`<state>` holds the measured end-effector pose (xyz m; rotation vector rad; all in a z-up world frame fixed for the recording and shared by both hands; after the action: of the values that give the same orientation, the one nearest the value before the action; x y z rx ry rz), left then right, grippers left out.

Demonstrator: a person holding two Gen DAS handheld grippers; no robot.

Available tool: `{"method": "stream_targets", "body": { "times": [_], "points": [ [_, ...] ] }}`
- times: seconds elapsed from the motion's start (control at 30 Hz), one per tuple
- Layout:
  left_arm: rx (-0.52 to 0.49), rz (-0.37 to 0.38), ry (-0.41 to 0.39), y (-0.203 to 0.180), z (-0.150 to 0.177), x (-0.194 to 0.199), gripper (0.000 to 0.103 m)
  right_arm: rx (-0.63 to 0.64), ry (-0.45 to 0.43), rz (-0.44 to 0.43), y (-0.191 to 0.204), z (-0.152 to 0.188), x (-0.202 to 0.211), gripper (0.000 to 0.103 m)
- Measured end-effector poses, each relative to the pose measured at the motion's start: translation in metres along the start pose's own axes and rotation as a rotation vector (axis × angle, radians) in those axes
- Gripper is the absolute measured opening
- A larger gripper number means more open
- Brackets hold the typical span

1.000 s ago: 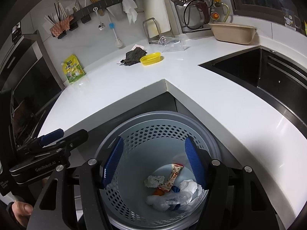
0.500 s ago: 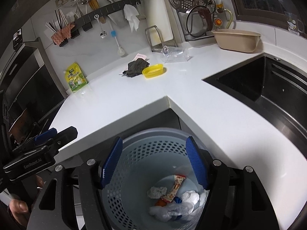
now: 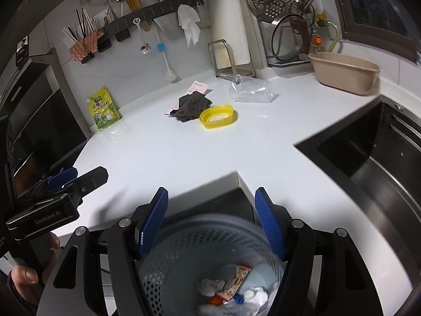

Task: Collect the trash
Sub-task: 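Move both tools back toward the yellow lid and grey cloth, then grasp the yellow lid rim with the right tool while the left tool grasps the dark grey cloth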

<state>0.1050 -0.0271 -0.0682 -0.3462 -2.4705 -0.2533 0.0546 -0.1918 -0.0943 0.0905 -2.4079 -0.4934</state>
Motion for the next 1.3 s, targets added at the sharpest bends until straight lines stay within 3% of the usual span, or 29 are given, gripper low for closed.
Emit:
{"method": "stream_targets", "body": {
  "times": [0.3,0.63,0.83,1.3],
  "points": [
    [0.021,-0.026,-0.009,0.027,-0.035,-0.038,0.096,0.034,0.013,0.014,0.005,-0.047,-0.037,0.067],
    [0.054,-0.050,0.016,0.052,-0.054,-0.076,0.096,0.068,0.071,0.045,0.021,-0.083,-0.094,0.072],
    [0.057,-0.063,0.021,0.064,-0.059,-0.090,0.096,0.054,0.113,0.074,0.023,-0.096,-0.131,0.079],
    [0.088,-0.045,0.054,0.078,-0.054,-0.114,0.096,0.025,0.210,0.152,0.019,-0.105,-0.199,0.080]
  ]
}}
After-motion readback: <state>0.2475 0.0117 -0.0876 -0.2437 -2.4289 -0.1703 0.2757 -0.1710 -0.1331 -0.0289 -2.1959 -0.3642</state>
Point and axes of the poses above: each gripper's, at about its wrist camera, not at the fingertips, and x roughly against the way its jaws point, y to its left, z to its underside, the point moved 7 cm from there along -x, roughly the way its jaws point, and after that the axes turned 9 degrees about -x, right-handed, at the moved point
